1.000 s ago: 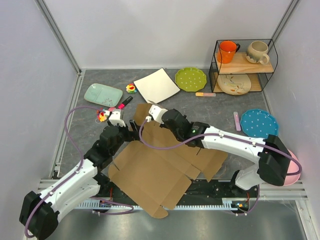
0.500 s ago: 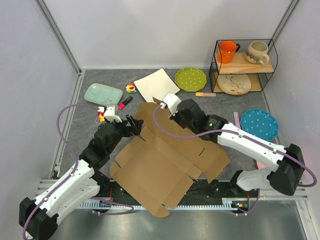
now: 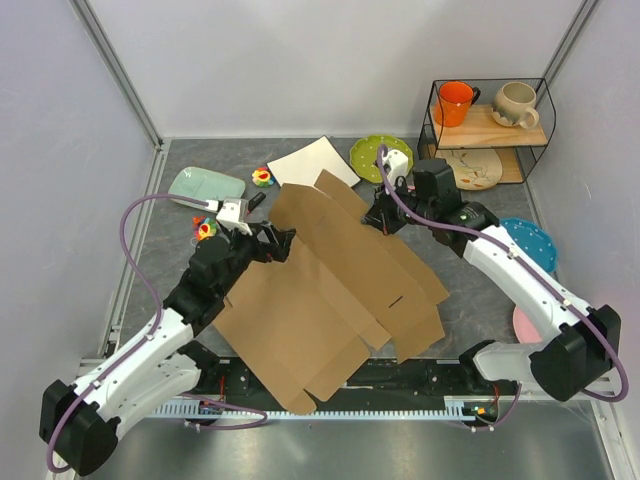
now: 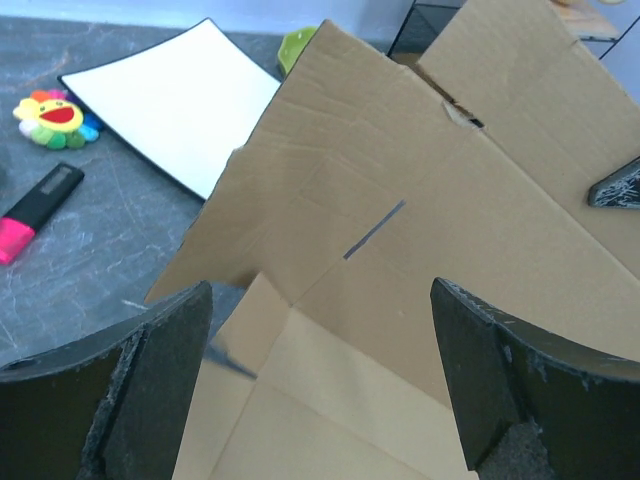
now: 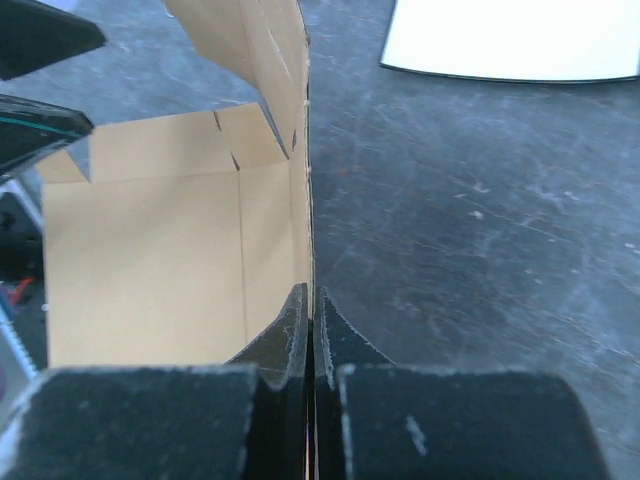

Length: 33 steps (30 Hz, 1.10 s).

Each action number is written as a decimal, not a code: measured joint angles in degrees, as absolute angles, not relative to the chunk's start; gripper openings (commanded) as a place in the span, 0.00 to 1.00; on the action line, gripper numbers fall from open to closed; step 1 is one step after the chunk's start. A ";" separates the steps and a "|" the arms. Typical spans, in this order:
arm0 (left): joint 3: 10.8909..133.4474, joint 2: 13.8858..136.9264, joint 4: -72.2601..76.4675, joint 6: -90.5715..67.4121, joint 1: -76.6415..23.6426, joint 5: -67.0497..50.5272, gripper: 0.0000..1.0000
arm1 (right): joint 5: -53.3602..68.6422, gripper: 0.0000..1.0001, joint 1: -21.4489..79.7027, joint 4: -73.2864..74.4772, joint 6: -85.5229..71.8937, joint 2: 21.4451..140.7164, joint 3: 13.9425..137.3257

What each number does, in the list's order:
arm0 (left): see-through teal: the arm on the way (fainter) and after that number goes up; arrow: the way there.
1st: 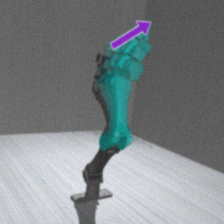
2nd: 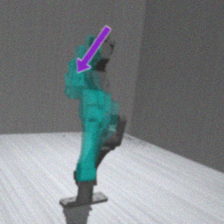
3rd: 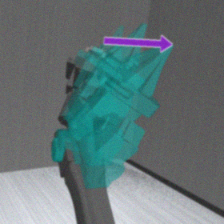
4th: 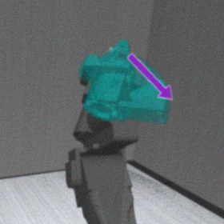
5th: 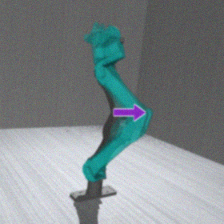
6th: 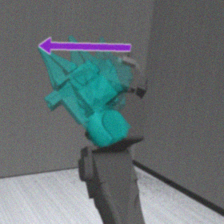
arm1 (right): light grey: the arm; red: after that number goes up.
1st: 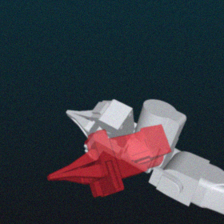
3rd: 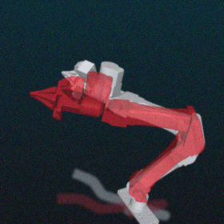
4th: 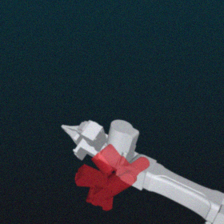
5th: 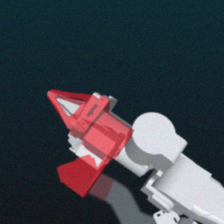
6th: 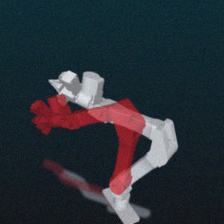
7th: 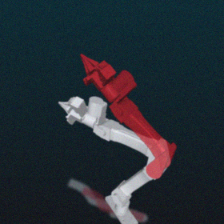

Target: Fold the paper box

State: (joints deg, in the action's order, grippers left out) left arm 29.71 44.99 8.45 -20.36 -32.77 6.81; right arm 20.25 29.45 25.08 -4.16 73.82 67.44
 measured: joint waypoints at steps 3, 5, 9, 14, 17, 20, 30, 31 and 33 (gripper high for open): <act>29.74 45.21 10.39 -19.20 -32.77 5.85 0.97 | 25.54 0.00 28.25 23.92 -6.98 74.28 67.44; 30.06 45.71 10.92 -18.63 -32.77 5.82 0.98 | 29.17 0.00 27.53 22.74 -9.02 74.65 67.24; 32.14 47.18 11.25 -17.17 -32.73 6.15 1.00 | 33.65 0.00 26.41 20.67 -11.68 74.78 66.39; 39.16 50.24 11.77 -15.90 -31.79 5.87 1.00 | 34.06 0.00 26.24 20.95 -11.64 74.76 66.24; 45.17 53.54 11.73 -15.92 -30.72 3.97 1.00 | 33.08 0.00 26.39 21.76 -10.85 74.72 66.24; 50.98 57.54 11.99 -15.97 -29.89 0.45 1.00 | 31.51 0.00 26.72 22.24 -10.00 74.72 66.06; 61.84 72.60 9.58 -15.97 -26.72 -15.55 1.00 | 29.41 0.00 28.29 23.66 -8.56 74.72 66.04; 62.04 73.47 9.30 -15.97 -26.13 -16.80 1.00 | 29.41 0.00 28.34 23.68 -8.49 74.72 66.04; 62.57 75.85 9.06 -16.21 -24.58 -19.86 1.00 | 29.32 0.00 28.56 23.68 -8.34 74.72 66.04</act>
